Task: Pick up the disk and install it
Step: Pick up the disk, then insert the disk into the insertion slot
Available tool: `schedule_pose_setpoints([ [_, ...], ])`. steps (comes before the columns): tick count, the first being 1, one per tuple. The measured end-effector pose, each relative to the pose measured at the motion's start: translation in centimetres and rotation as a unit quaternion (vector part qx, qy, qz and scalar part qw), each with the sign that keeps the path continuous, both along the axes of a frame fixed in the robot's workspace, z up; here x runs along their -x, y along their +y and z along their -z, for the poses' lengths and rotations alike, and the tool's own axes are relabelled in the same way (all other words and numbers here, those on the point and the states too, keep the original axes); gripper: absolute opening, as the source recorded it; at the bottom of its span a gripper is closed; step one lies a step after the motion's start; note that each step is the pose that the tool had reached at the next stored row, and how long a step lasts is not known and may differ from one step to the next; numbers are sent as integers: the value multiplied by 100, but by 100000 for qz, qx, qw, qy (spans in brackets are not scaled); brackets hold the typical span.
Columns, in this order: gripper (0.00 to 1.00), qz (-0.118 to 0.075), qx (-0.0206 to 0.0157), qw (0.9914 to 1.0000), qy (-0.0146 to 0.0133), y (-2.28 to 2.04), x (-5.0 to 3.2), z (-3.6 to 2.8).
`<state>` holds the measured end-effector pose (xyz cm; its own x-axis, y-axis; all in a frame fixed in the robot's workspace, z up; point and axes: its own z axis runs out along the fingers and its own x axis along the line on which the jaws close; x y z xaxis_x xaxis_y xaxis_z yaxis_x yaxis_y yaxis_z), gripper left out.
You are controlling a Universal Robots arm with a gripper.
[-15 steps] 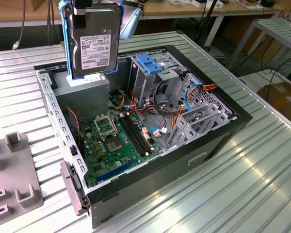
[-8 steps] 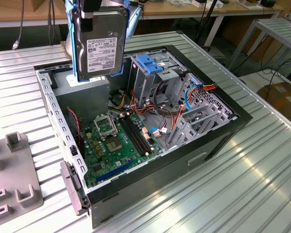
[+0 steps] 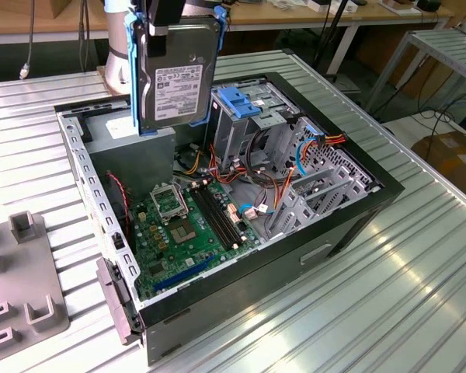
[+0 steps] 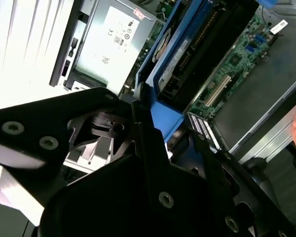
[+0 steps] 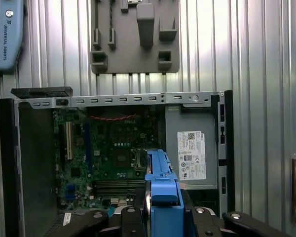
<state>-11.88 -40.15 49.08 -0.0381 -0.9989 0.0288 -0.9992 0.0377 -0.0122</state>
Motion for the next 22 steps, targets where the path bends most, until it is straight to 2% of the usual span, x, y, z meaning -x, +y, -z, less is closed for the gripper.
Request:
schedule_pose_setpoints([
  [7, 37, 6, -7, 100000, -4, -104, -171, 15],
  [9, 37, -1, 14, 100000, -1, -138, -263, 19],
  [16, 37, 1, 12, 100000, 1, -140, -305, 20],
  [22, 37, -1, 13, 100000, 0, -141, -306, 20],
])
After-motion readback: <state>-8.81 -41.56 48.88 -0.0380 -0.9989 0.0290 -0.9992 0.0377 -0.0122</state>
